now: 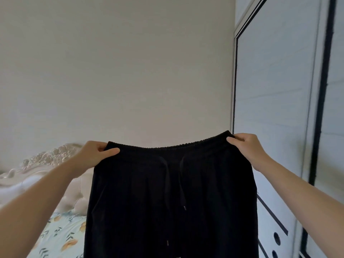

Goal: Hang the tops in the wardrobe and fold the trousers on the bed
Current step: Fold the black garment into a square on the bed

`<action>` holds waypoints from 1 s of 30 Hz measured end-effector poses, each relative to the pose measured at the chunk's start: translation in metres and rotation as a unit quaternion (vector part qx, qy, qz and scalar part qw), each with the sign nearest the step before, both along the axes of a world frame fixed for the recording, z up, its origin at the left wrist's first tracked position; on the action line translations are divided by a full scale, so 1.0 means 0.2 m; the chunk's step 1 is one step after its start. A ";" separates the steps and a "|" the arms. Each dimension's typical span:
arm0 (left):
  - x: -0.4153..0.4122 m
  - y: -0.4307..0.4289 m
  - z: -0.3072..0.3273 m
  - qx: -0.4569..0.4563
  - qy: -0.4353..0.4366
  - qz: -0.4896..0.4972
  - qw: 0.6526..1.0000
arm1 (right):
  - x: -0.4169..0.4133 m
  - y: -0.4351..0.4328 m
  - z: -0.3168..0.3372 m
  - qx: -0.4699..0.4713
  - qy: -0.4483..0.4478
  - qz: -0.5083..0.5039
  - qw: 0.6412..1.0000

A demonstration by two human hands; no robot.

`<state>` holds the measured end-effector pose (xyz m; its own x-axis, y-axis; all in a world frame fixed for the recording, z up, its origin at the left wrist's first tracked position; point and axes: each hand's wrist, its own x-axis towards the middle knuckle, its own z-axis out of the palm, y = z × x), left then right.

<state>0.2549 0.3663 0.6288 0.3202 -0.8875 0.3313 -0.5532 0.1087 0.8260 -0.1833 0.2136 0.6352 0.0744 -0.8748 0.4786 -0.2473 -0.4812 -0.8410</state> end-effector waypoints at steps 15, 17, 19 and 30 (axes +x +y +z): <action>-0.48 -0.80 0.20 -0.090 0.152 0.089 0.980 | 0.50 -0.47 0.13 0.106 -0.088 0.140 0.981; -0.54 -0.84 0.23 -0.094 0.152 0.061 0.982 | 0.58 -0.45 0.16 0.087 -0.081 0.161 0.980; -0.58 -0.87 0.27 -0.096 0.135 0.049 0.985 | 0.65 -0.42 0.18 0.073 -0.089 0.168 0.979; -0.61 -0.84 0.35 -0.095 0.132 -0.018 0.986 | 0.89 -0.32 0.24 -0.028 -0.036 0.135 0.990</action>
